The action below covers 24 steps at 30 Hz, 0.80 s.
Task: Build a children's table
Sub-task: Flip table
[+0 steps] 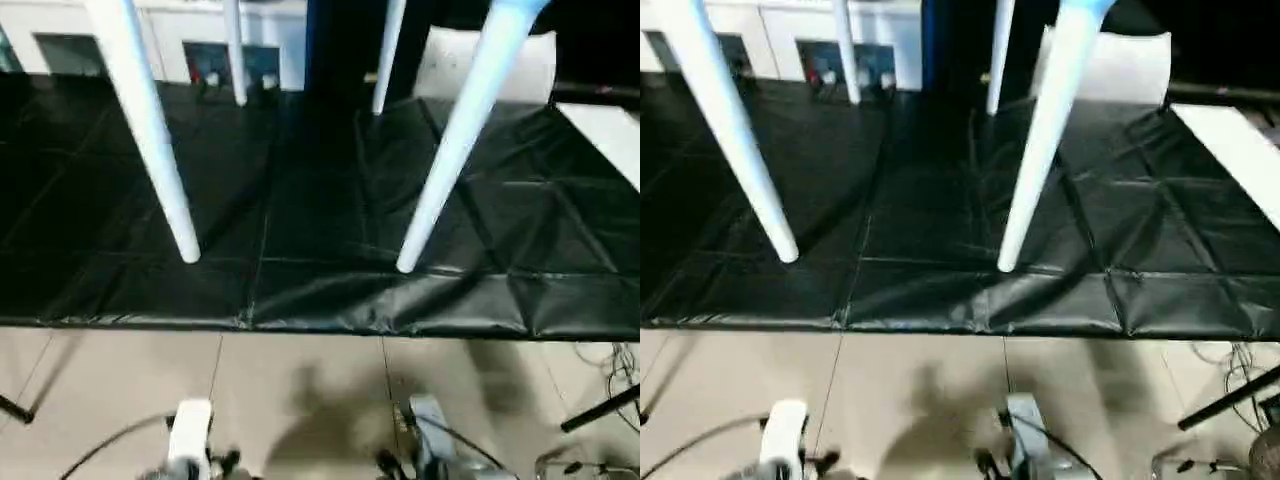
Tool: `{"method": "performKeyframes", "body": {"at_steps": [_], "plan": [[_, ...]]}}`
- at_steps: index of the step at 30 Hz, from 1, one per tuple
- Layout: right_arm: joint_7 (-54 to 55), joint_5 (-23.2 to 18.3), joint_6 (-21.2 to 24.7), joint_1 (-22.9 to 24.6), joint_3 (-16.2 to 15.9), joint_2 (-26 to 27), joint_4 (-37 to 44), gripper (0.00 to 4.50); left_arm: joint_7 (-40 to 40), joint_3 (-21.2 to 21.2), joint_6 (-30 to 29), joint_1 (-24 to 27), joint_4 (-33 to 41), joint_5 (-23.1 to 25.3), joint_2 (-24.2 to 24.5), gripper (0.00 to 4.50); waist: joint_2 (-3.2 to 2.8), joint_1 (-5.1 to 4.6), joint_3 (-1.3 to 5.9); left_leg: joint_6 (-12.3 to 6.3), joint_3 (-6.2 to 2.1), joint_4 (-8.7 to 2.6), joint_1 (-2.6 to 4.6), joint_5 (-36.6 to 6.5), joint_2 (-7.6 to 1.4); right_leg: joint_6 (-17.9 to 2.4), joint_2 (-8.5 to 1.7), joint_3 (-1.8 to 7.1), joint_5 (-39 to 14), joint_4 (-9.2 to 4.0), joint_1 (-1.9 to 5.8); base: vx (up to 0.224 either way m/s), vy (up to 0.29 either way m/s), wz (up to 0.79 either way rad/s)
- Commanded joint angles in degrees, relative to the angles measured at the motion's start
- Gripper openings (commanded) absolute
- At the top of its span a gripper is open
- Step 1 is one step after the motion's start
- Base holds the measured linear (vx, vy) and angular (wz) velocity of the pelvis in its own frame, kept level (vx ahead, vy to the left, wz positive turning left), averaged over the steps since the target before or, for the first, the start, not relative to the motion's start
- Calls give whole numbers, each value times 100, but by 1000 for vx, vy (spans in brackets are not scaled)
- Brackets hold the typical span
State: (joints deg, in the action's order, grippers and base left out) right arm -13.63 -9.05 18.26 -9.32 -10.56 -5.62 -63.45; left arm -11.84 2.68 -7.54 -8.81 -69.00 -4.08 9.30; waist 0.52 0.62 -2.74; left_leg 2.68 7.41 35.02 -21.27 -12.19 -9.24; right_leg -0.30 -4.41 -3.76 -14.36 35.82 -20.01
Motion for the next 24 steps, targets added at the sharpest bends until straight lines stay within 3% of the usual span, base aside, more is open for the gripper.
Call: {"method": "performKeyframes", "body": {"at_steps": [1, 2, 3, 5, 8, 10, 14, 20, 24], "plan": [[100, 63, 30, -43, 68, 28, -303, 450, 136, 91, -46, -85, -284, -29, -90, 445, -48, 50, 263, -593, -79, -473, 22, -552, -407, -1702, -562, 285, 1005, -368, 218, 0, 0, 0], [170, 36, 40, -56, 131, 55, -412, 450, 148, 109, -122, -125, -358, -35, -138, 445, -52, 58, 246, -546, -71, -492, 25, -702, -421, -1693, -567, 287, 767, -382, 211, 0, 0, 0], [299, 46, -17, -100, 206, 93, -567, 450, 152, 100, -195, -186, -441, -2, -230, 445, -102, 81, 258, -398, -70, -523, 62, -1025, -449, -1684, -564, 290, 273, -406, 198, 0, 0, 0], [408, 146, 8, -176, 244, 136, -807, 450, 199, 108, -320, -270, -565, 33, -362, 445, -104, 112, 235, -122, -36, -559, 95, -1394, -470, -1627, -551, 317, -364, -470, 153, 0, 0, 0], [410, 223, 21, -197, 218, 151, -912, 450, 228, 116, -354, -304, -632, 59, -414, 445, -95, 169, 194, 20, -1, -581, 118, -1764, -461, -1481, -565, 349, -980, -540, 117, 0, 0, 0], [410, 223, 21, -197, 218, 151, -912, 450, 228, 116, -354, -304, -632, 59, -414, 445, -95, 186, 208, 54, -7, -590, 121, -1819, -457, -1368, -579, 357, -1246, -560, 129, 0, 0, 0], [410, 223, 21, -197, 218, 151, -912, 450, 228, 116, -354, -304, -632, 59, -414, 445, -105, 193, 237, 31, 1, -604, 115, -1673, -465, -1267, -554, 364, -1115, -558, 108, 0, 0, 0], [410, 223, 21, -197, 218, 151, -912, 450, 228, 116, -354, -304, -632, 59, -414, 445, -113, 193, 277, -85, 25, -597, 102, -1427, -469, -1386, -533, 347, -523, -509, 119, 0, 0, 0], [410, 223, 21, -197, 218, 151, -912, 450, 228, 116, -354, -304, -632, 59, -414, 445, -115, 193, 275, -112, 32, -605, 105, -1428, -471, -1396, -533, 346, -509, -518, 117, 0, 0, 0]]}}
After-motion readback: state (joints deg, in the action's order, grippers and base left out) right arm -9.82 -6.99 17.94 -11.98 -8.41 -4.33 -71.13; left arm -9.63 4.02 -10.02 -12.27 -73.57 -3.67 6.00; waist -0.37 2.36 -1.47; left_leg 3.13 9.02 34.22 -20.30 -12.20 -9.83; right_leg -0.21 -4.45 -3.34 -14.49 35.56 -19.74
